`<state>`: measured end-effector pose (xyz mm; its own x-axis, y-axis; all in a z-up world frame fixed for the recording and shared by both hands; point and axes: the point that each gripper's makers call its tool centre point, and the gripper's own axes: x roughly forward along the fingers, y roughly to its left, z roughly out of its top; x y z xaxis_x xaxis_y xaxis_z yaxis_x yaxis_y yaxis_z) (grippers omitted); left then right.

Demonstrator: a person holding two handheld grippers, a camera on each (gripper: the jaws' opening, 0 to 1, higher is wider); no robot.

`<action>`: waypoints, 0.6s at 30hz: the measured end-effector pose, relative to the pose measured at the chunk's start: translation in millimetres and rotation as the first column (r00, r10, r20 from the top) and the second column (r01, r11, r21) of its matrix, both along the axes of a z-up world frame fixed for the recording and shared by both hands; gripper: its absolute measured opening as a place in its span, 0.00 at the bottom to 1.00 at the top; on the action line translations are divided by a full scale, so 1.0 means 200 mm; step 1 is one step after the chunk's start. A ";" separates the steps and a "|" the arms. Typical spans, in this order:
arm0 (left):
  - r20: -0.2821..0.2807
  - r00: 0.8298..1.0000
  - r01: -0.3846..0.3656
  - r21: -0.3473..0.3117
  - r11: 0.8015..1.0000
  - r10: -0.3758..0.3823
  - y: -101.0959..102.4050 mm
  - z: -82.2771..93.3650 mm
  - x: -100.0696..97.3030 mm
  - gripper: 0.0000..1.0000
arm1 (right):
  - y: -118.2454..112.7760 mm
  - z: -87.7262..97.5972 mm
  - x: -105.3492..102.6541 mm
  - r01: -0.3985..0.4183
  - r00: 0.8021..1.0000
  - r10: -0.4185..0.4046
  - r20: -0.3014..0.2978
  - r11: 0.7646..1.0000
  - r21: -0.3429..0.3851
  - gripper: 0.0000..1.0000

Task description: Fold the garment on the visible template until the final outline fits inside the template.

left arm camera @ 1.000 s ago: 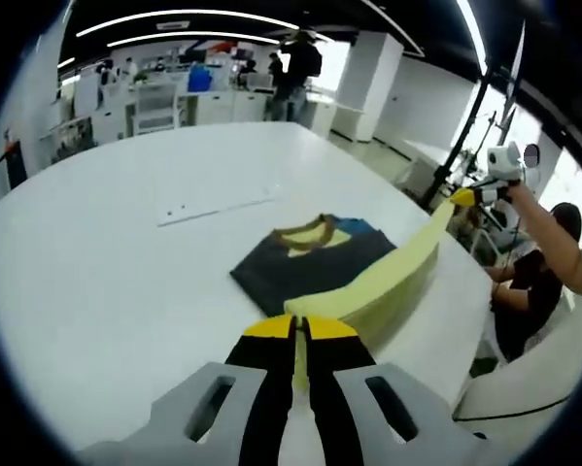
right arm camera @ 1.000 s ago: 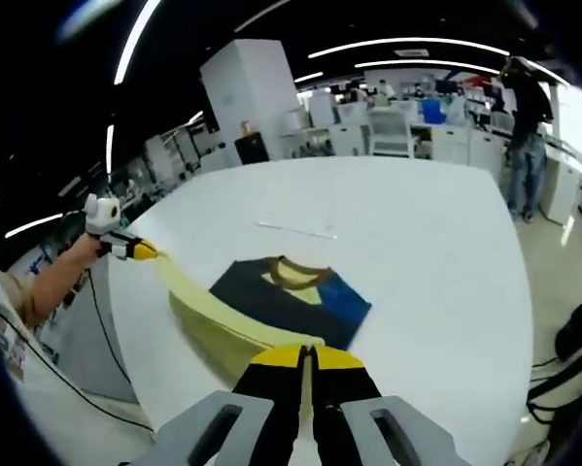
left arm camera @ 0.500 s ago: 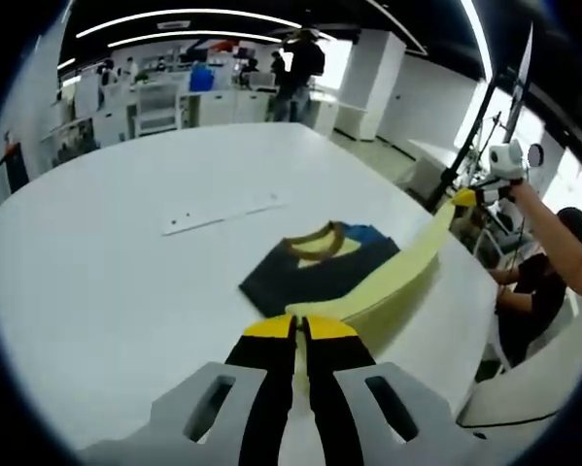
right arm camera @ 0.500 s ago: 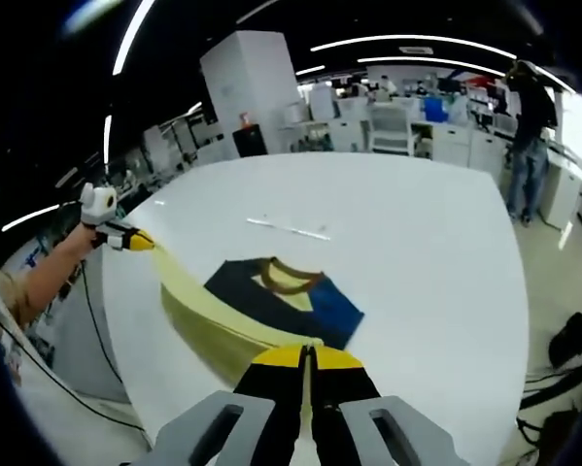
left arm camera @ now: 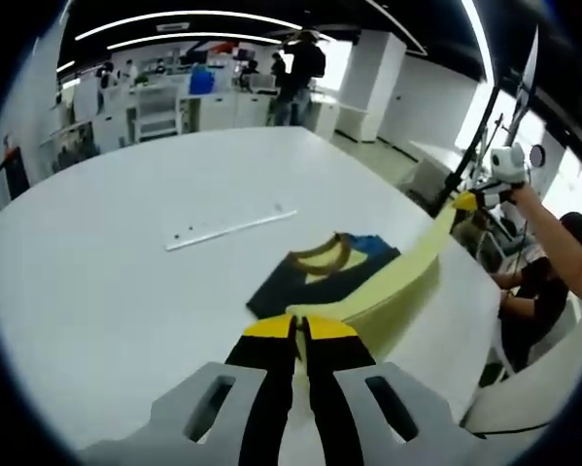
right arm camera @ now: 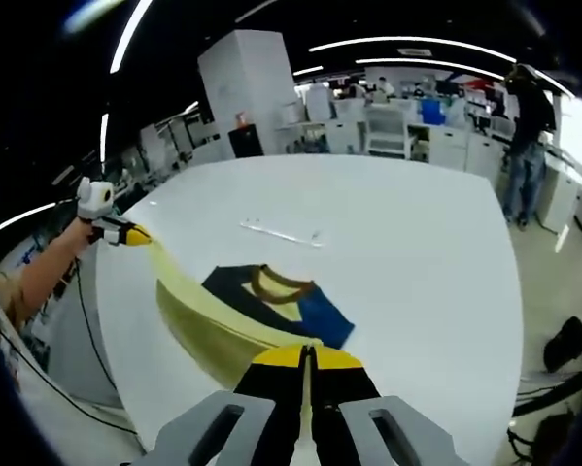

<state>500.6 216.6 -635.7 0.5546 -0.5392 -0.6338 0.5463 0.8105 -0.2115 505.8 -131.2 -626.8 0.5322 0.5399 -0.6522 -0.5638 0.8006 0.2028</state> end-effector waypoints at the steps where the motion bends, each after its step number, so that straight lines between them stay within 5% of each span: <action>1: 0.000 1.000 -0.001 0.002 1.000 0.001 0.00 0.00 0.01 0.00 | 0.00 0.01 0.01 0.000 1.000 0.000 0.002 1.000 0.000 0.00; 18: 0.019 1.000 -0.025 0.011 1.000 0.025 0.03 0.03 0.17 0.00 | 0.05 0.08 0.19 -0.001 1.000 0.001 0.025 1.000 -0.003 0.00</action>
<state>534.2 223.6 -629.2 0.5793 -0.5179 -0.6295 0.5297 0.8261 -0.1922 543.1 -122.0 -610.8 0.5478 0.5383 -0.6405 -0.5692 0.8008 0.1862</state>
